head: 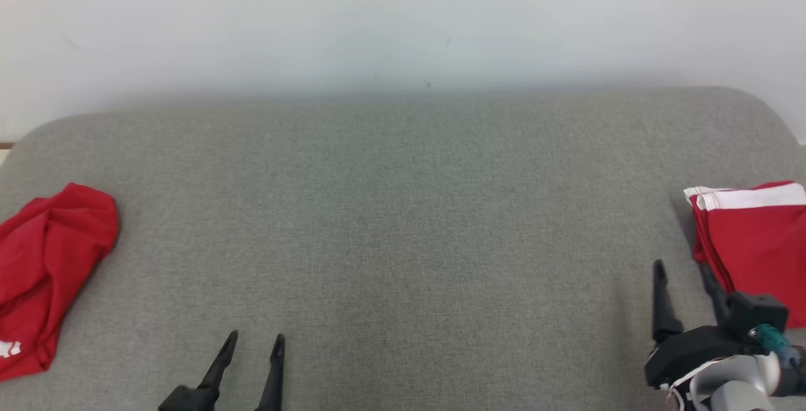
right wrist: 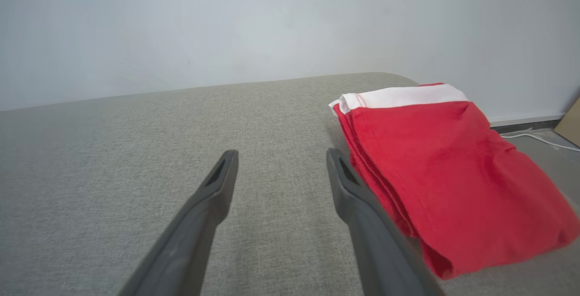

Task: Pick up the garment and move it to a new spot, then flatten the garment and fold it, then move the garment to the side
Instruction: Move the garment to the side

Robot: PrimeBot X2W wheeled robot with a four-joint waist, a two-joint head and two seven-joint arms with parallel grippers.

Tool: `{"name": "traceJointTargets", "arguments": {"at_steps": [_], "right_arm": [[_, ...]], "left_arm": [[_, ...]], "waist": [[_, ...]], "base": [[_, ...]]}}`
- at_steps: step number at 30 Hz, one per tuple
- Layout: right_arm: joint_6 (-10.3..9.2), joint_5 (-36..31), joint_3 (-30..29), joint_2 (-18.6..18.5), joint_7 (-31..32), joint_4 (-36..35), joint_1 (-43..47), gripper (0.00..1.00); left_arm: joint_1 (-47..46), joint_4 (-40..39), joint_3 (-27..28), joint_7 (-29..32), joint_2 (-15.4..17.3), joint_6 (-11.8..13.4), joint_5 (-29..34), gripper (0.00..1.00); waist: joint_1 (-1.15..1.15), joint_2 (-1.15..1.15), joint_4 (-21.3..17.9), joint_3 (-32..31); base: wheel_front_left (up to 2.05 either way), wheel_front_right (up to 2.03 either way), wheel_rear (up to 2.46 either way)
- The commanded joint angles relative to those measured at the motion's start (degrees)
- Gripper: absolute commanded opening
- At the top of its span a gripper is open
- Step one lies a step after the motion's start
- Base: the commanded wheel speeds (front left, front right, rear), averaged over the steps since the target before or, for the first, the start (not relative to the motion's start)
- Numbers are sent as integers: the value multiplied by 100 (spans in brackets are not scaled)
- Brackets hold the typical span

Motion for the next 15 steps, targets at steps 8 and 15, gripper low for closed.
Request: {"name": "traceJointTargets", "arguments": {"at_steps": [8, 15], "right_arm": [[-7, 208, 467, 254, -2, -437, 348, 100], [-7, 282, 623, 350, -2, -690, 569, 100]], "left_arm": [[352, 33, 369, -7, 8, 163, 5, 100], [453, -1, 584, -7, 8, 454, 92, 100]], "waist": [[2, 1, 157, -279], [2, 1, 131, -331]], "base": [[0, 0, 0], [0, 0, 0]]}}
